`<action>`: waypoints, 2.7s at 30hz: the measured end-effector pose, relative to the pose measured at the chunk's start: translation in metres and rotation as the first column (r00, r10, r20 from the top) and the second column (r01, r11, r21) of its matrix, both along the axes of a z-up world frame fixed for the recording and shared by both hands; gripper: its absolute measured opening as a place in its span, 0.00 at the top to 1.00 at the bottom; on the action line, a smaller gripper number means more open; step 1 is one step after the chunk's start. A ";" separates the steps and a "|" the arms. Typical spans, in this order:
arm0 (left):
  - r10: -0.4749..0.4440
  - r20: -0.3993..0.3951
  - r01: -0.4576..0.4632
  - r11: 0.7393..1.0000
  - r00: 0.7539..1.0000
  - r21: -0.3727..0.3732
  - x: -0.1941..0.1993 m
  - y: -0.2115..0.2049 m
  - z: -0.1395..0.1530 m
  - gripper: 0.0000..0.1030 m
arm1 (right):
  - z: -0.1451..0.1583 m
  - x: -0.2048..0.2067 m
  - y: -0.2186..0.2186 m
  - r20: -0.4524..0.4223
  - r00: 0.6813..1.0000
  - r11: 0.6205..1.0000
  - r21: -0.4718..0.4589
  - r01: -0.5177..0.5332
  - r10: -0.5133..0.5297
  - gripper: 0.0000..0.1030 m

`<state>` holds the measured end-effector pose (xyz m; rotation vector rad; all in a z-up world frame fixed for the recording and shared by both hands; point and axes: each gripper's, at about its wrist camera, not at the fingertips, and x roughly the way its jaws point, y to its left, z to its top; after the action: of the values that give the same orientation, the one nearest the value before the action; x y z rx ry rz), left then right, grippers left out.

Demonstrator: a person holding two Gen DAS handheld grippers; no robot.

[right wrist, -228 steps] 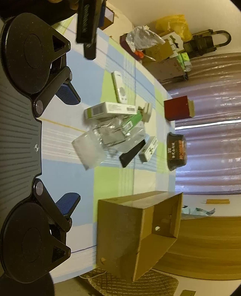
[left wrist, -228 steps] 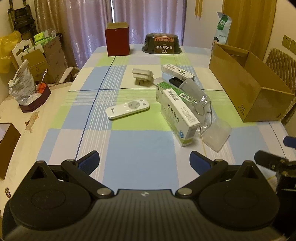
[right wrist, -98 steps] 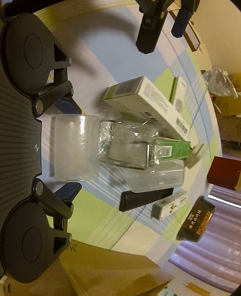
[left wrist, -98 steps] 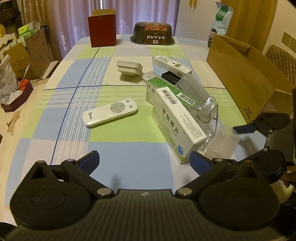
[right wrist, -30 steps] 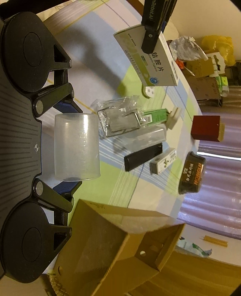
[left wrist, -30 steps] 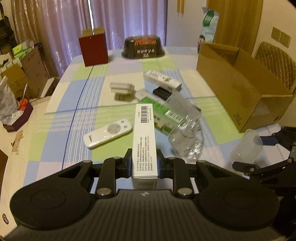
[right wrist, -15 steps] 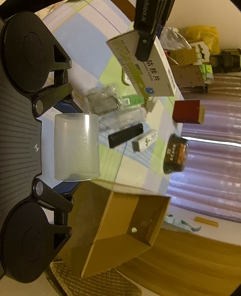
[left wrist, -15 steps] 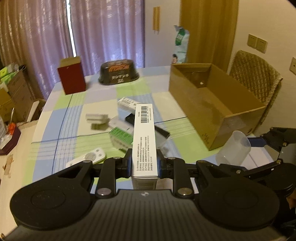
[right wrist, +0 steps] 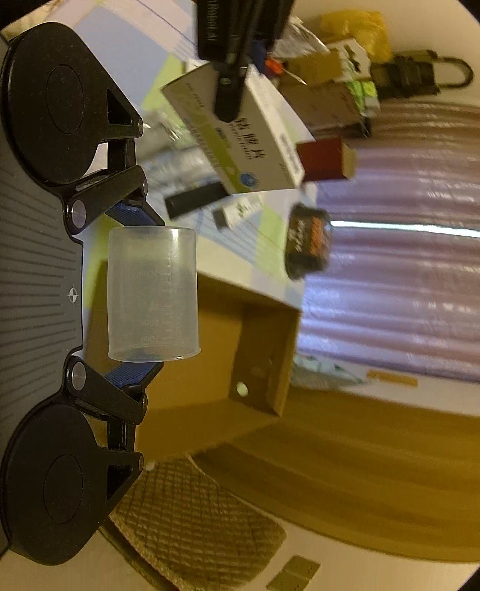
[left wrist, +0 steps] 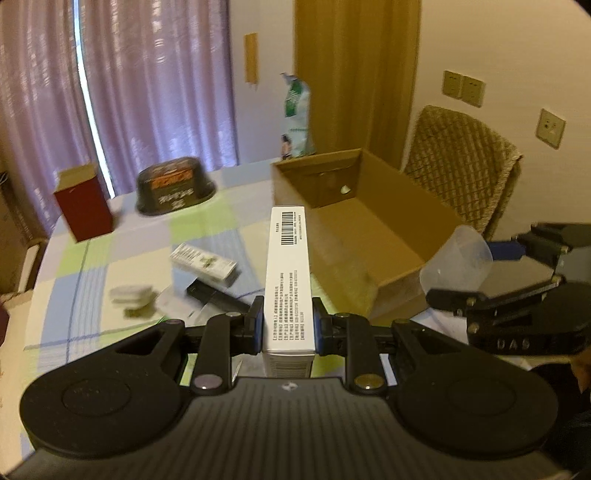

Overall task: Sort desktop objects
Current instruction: 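Carry the white box and the cup with both tools over the cardboard box, then lower the white box into the cardboard box and open the left tool, then lower the frosted cup into the cardboard box and open the right tool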

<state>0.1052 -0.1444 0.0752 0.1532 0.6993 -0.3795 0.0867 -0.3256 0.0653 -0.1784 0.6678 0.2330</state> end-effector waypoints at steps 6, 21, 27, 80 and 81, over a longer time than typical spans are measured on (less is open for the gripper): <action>-0.073 0.013 0.073 0.997 0.997 -0.026 0.026 -0.039 0.012 0.80 | 0.019 0.032 -0.035 0.003 0.998 0.997 0.038 0.064 -0.064 0.31; -0.182 -0.042 0.182 0.983 0.982 -0.012 0.108 -0.115 -0.021 0.80 | -0.006 0.107 -0.082 -0.057 0.991 0.993 0.019 0.120 -0.119 0.31; -0.218 -0.076 0.219 0.976 0.973 0.014 0.137 -0.139 -0.045 0.80 | -0.034 0.123 -0.085 -0.093 0.988 0.992 0.001 0.124 -0.124 0.31; -0.133 -0.043 0.132 0.991 0.990 -0.025 0.139 -0.101 -0.041 0.64 | -0.059 0.143 -0.062 -0.074 0.993 0.996 -0.022 0.088 -0.089 0.03; -0.133 -0.042 0.132 0.991 0.990 -0.026 0.139 -0.100 -0.040 0.64 | -0.059 0.143 -0.062 -0.074 0.993 0.996 -0.021 0.089 -0.090 0.03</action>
<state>0.2440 -0.2447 0.0352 0.1706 0.7298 -0.5193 0.2292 -0.3879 0.0066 -0.1571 0.7512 0.1483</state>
